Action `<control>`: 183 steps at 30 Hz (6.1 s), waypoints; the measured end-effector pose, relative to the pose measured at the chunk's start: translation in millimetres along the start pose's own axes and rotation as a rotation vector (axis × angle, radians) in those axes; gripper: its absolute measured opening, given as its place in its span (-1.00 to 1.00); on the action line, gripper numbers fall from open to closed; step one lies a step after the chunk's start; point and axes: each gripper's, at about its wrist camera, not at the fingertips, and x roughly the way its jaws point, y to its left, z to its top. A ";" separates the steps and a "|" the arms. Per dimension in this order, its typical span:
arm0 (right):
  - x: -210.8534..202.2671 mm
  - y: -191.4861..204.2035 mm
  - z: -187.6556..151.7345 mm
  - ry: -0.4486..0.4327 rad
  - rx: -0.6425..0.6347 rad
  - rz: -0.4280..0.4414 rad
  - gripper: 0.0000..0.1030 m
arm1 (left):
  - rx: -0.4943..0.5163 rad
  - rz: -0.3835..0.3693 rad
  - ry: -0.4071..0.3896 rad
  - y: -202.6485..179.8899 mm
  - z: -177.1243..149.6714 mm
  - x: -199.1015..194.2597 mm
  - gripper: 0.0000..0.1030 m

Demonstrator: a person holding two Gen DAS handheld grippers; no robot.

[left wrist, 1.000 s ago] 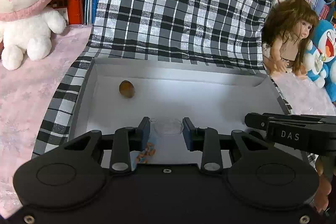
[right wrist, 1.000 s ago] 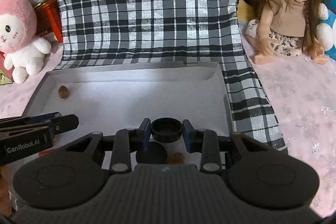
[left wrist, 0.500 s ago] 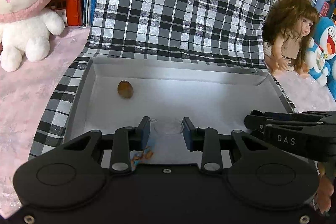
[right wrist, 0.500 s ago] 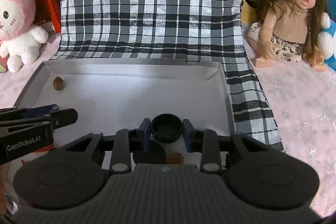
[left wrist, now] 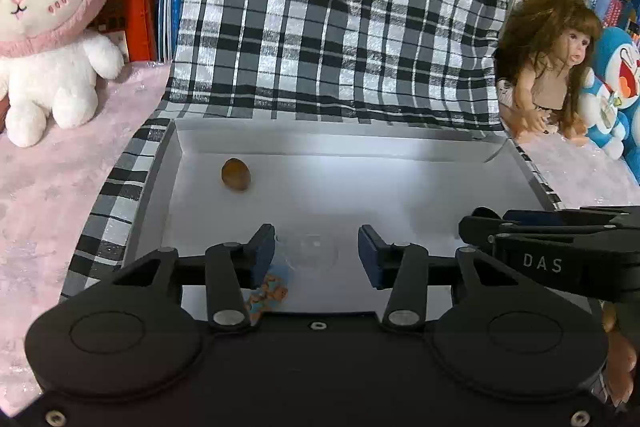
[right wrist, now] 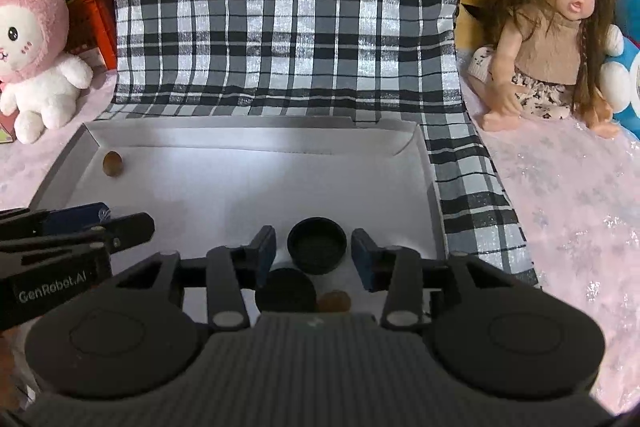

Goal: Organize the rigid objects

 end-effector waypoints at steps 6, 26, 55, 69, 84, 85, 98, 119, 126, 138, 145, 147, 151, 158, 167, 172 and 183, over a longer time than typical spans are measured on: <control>-20.2 6.8 -6.3 -0.061 -0.046 0.000 0.42 | 0.024 0.001 -0.056 -4.2 -3.2 -22.6 0.16; -97.5 9.7 -45.1 -0.269 -0.075 -0.017 0.95 | 0.066 -0.036 -0.187 -6.7 -43.5 -108.6 0.53; -143.7 16.7 -154.7 -0.365 -0.098 -0.032 1.00 | 0.031 0.009 -0.205 -6.1 -151.2 -154.2 0.73; -119.2 18.2 -179.6 -0.290 -0.109 -0.057 1.00 | 0.032 0.064 -0.147 -3.5 -172.5 -133.1 0.77; -108.8 18.1 -185.3 -0.258 -0.096 -0.049 1.00 | 0.036 0.066 -0.140 -4.7 -172.0 -127.3 0.98; -108.4 17.5 -185.1 -0.255 -0.091 -0.044 1.00 | 0.031 0.069 -0.139 -4.5 -171.6 -126.7 0.99; -104.7 12.2 -183.2 -0.234 -0.058 -0.010 1.00 | 0.069 0.123 -0.151 -9.6 -175.2 -121.7 1.00; -104.7 11.6 -183.2 -0.233 -0.056 -0.008 1.00 | 0.079 0.126 -0.159 -10.3 -175.6 -121.2 1.00; -105.0 11.8 -183.1 -0.233 -0.056 -0.008 1.00 | 0.079 0.125 -0.159 -10.3 -176.0 -121.4 1.00; -105.2 11.8 -183.1 -0.232 -0.056 -0.008 1.00 | 0.079 0.125 -0.159 -10.5 -176.0 -121.6 1.00; -105.2 11.8 -183.1 -0.232 -0.056 -0.008 1.00 | 0.079 0.125 -0.160 -10.5 -175.8 -121.5 1.00; -105.3 11.8 -183.1 -0.233 -0.056 -0.008 1.00 | 0.079 0.125 -0.160 -10.4 -175.9 -121.6 1.00; -105.2 11.7 -183.1 -0.233 -0.056 -0.008 1.00 | 0.079 0.125 -0.160 -10.4 -175.9 -121.3 1.00; -105.2 11.6 -183.1 -0.233 -0.056 -0.008 1.00 | 0.079 0.125 -0.160 -10.4 -176.1 -121.4 1.00; -105.0 11.4 -183.1 -0.233 -0.056 -0.007 1.00 | 0.079 0.125 -0.161 -10.4 -176.2 -121.5 1.00; -105.1 11.6 -183.2 -0.233 -0.056 -0.008 1.00 | 0.079 0.125 -0.161 -10.3 -176.2 -121.6 1.00; -105.1 11.5 -183.2 -0.233 -0.056 -0.007 1.00 | 0.079 0.125 -0.161 -10.4 -176.3 -121.6 1.00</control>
